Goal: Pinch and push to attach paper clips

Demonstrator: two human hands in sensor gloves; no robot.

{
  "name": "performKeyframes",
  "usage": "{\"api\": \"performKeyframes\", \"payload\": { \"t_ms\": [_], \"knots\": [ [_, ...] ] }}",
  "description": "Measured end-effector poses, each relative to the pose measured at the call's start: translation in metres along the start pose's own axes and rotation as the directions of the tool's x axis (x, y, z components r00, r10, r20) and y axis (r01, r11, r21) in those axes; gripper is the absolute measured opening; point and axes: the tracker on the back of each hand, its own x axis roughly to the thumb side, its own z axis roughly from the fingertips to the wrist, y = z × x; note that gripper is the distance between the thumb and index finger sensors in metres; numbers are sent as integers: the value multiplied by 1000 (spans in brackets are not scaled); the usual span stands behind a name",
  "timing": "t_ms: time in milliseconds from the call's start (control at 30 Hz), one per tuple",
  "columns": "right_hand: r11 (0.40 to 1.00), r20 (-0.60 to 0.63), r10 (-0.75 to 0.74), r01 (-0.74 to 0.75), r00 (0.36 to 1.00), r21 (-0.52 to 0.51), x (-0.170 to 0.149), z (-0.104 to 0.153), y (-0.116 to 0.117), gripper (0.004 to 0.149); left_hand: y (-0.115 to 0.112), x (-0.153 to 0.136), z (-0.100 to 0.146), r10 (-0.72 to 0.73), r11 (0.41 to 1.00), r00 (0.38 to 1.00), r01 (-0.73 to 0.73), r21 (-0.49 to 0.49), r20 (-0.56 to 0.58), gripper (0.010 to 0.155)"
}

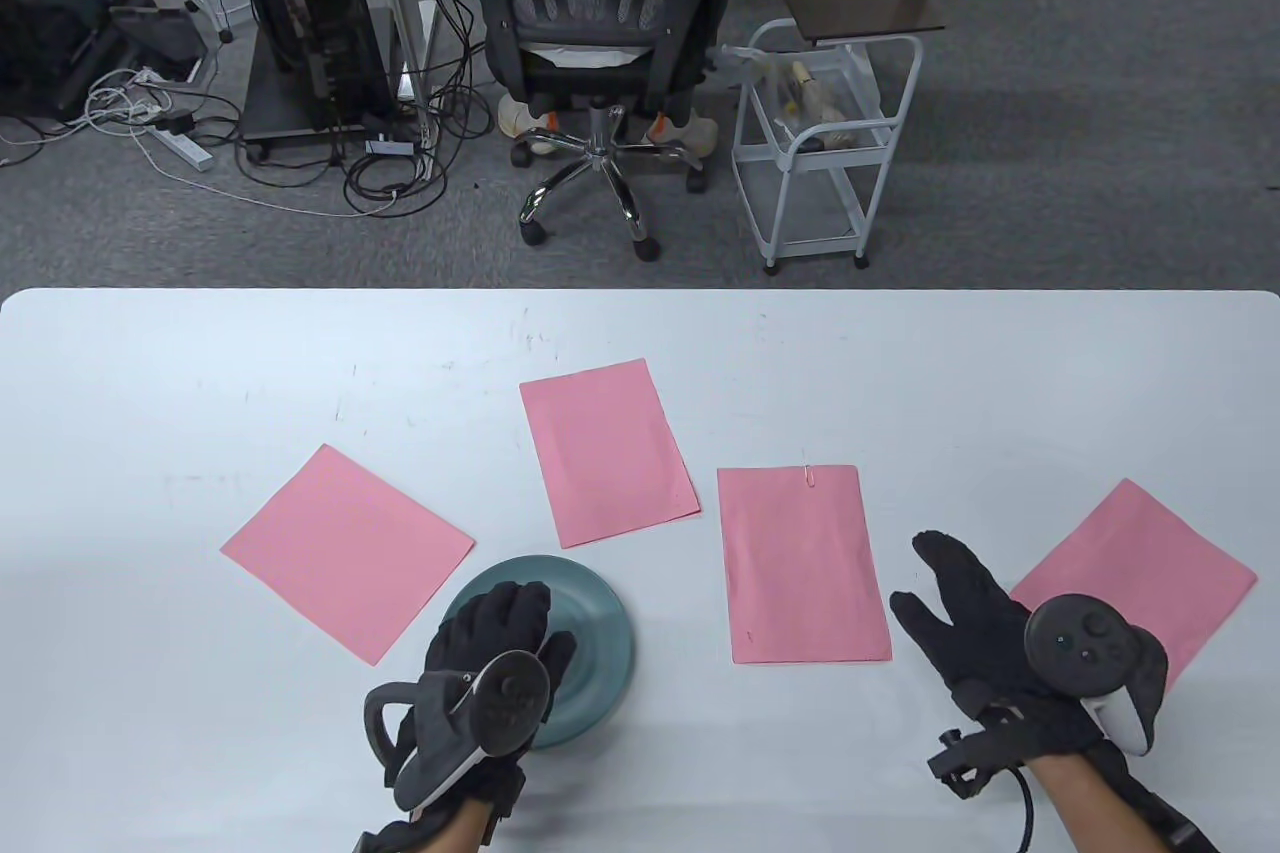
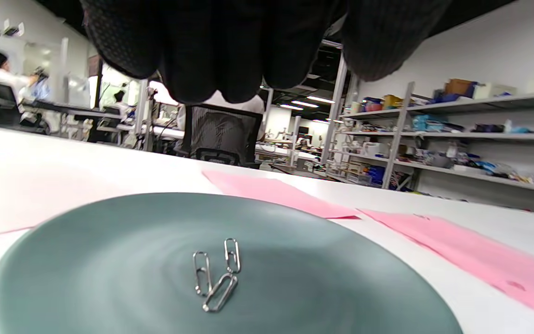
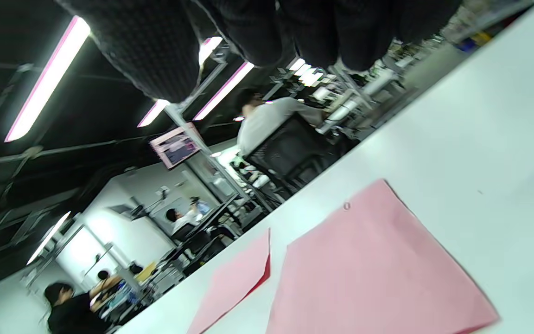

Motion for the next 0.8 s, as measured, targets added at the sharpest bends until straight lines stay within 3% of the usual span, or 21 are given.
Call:
{"api": "performKeyframes", "payload": {
  "t_ms": [167, 367, 467, 567, 800],
  "knots": [
    [993, 71, 116, -113, 991, -38, 3, 9, 5, 72, 23, 3, -32, 63, 997, 993, -67, -38, -98, 64],
    [985, 85, 169, -165, 982, -50, 1, 11, 7, 72, 40, 24, -113, -68, 970, 962, 1, -244, -265, 72],
    [982, 105, 184, -178, 977, -64, 3, 15, 7, 71, 24, 28, -164, -108, 951, 922, -13, -309, -372, 73],
    [978, 115, 203, -197, 972, -66, 4, 16, 9, 71, 0, 25, -193, -119, 938, 865, -63, -342, -487, 78],
    [988, 72, 146, -141, 987, -66, -3, 12, 4, 71, -63, 9, -220, -167, 896, 763, -146, -419, -625, 88]
  ]
}}
